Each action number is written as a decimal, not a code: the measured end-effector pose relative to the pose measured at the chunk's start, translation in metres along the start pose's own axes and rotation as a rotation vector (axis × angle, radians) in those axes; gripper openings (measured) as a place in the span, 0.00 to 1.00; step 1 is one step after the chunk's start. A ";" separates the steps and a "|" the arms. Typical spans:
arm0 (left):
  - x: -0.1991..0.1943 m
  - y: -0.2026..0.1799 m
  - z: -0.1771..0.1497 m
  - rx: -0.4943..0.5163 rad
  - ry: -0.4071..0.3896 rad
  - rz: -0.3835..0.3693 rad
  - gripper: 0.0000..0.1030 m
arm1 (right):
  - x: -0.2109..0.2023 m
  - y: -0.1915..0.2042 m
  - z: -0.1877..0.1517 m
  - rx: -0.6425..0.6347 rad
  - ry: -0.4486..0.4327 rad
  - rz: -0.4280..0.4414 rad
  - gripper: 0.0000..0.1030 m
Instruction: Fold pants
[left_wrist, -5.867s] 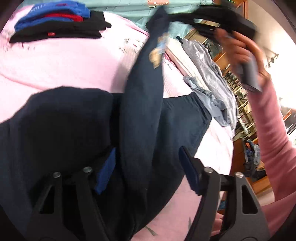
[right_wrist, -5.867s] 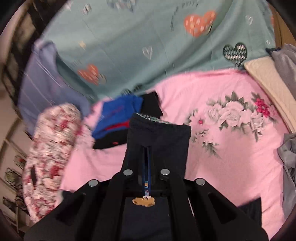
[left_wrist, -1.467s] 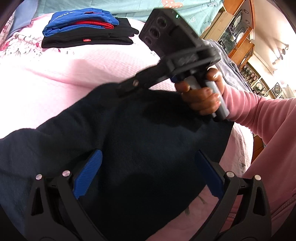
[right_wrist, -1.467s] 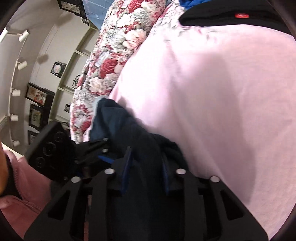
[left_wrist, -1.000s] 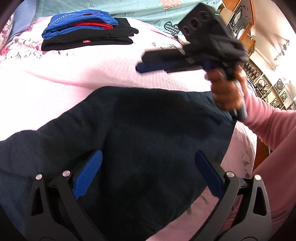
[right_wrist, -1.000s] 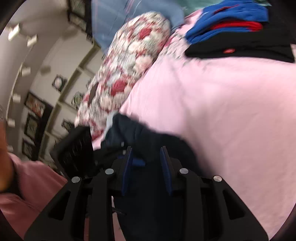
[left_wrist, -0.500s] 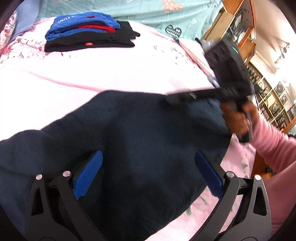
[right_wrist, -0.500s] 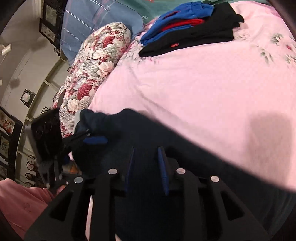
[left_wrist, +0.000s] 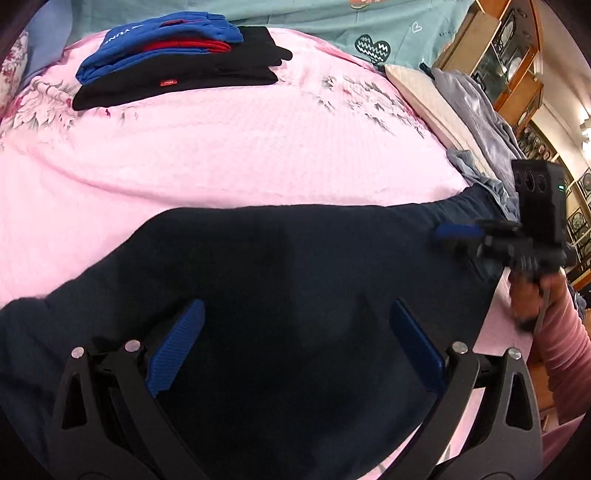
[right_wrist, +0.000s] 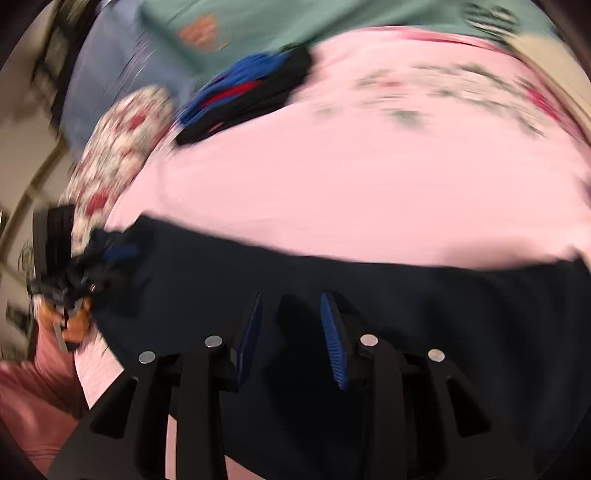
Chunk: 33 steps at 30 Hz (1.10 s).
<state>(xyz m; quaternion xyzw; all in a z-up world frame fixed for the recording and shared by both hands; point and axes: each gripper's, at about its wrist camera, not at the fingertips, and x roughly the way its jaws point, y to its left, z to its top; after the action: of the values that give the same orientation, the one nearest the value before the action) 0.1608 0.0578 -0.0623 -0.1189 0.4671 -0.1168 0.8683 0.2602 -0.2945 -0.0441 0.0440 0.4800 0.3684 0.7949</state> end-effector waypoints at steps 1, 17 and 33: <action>0.001 0.001 0.002 0.000 -0.007 0.001 0.98 | -0.014 -0.021 -0.002 0.045 -0.030 -0.027 0.32; 0.007 -0.018 -0.007 0.097 -0.007 0.133 0.98 | -0.014 0.008 0.006 -0.006 -0.075 -0.091 0.38; 0.007 -0.015 -0.006 0.086 -0.012 0.116 0.98 | -0.082 0.007 -0.077 0.236 -0.296 -0.043 0.44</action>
<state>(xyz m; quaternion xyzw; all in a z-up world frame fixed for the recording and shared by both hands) 0.1576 0.0407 -0.0661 -0.0551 0.4626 -0.0856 0.8807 0.1726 -0.3629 -0.0221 0.1802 0.3987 0.2821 0.8538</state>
